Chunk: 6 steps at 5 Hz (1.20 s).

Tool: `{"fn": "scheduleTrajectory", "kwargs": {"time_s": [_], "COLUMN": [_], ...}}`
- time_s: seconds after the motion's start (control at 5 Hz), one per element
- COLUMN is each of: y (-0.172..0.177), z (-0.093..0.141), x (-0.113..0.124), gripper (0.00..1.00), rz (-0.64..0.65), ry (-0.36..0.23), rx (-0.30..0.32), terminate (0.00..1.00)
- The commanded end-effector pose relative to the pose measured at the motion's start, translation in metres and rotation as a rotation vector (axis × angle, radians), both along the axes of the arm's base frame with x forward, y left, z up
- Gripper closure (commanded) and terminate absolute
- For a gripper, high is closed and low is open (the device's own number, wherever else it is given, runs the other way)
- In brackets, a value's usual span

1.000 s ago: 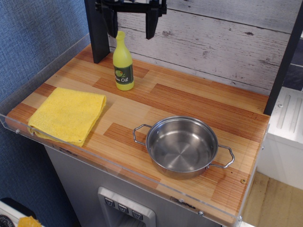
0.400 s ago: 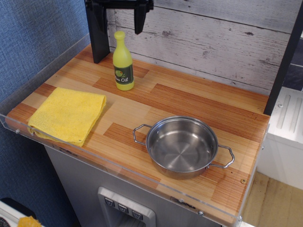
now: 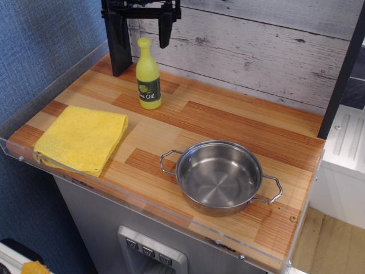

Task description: Move the bottle to the right side of counter

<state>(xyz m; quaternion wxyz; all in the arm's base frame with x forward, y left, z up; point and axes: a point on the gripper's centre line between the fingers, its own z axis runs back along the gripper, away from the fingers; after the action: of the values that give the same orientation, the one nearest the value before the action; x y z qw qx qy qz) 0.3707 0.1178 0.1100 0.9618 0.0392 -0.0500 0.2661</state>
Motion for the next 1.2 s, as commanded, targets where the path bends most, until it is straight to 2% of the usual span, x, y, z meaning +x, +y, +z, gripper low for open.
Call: {"fn": "scheduleTrajectory", "kwargs": {"time_s": [0.0,0.2,0.4,0.8,1.0], "y": [-0.001,-0.001,-0.001,-0.011,-0.026], "z": [0.009,0.010,0.012,0.036,0.049], "x": [-0.002,-0.003,-0.003,-0.003,-0.003], "gripper": [0.00,1.00,1.00,1.00,1.00], "rz": [0.001,0.008,0.007,0.008,0.025], "ry": [-0.027,-0.041,-0.044,-0.085,-0.116], "rx": [0.040,0.033,0.035,0.029,0.059], "terminate": [0.00,0.00,0.00,0.00,0.00]}}
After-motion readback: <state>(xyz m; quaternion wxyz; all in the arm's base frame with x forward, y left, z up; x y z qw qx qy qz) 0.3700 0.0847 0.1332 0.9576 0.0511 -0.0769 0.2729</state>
